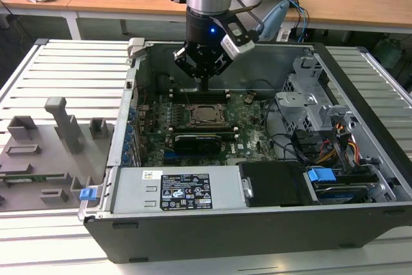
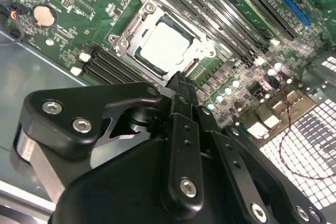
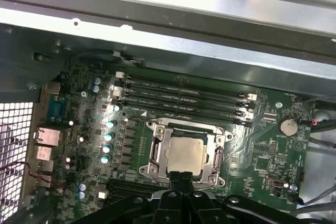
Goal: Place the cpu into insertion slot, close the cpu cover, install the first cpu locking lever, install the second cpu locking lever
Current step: 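Install the first cpu locking lever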
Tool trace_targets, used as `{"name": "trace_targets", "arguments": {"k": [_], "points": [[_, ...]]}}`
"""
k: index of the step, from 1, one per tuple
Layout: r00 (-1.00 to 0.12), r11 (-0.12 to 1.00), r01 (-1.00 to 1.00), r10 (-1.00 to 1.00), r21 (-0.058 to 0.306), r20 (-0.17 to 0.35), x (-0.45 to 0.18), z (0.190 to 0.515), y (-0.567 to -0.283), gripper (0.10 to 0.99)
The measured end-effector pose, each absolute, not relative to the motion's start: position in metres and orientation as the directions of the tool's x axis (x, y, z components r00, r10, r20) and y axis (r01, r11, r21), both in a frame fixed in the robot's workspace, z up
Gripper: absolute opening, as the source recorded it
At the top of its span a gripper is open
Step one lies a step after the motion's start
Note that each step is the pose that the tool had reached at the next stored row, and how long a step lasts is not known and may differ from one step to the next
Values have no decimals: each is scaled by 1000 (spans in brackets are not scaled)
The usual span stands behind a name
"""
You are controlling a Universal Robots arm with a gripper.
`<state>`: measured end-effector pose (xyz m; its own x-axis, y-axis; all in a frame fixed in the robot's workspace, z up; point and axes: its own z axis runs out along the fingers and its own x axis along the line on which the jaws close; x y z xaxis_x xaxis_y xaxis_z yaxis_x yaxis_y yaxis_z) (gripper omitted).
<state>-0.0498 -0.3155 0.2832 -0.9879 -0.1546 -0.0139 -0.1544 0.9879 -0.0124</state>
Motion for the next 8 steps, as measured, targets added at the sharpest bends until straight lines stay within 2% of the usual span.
{"name": "trace_targets", "arguments": {"k": [8], "points": [[-998,998,-56,-56,-13,-14,-53,281,-316,106]]}}
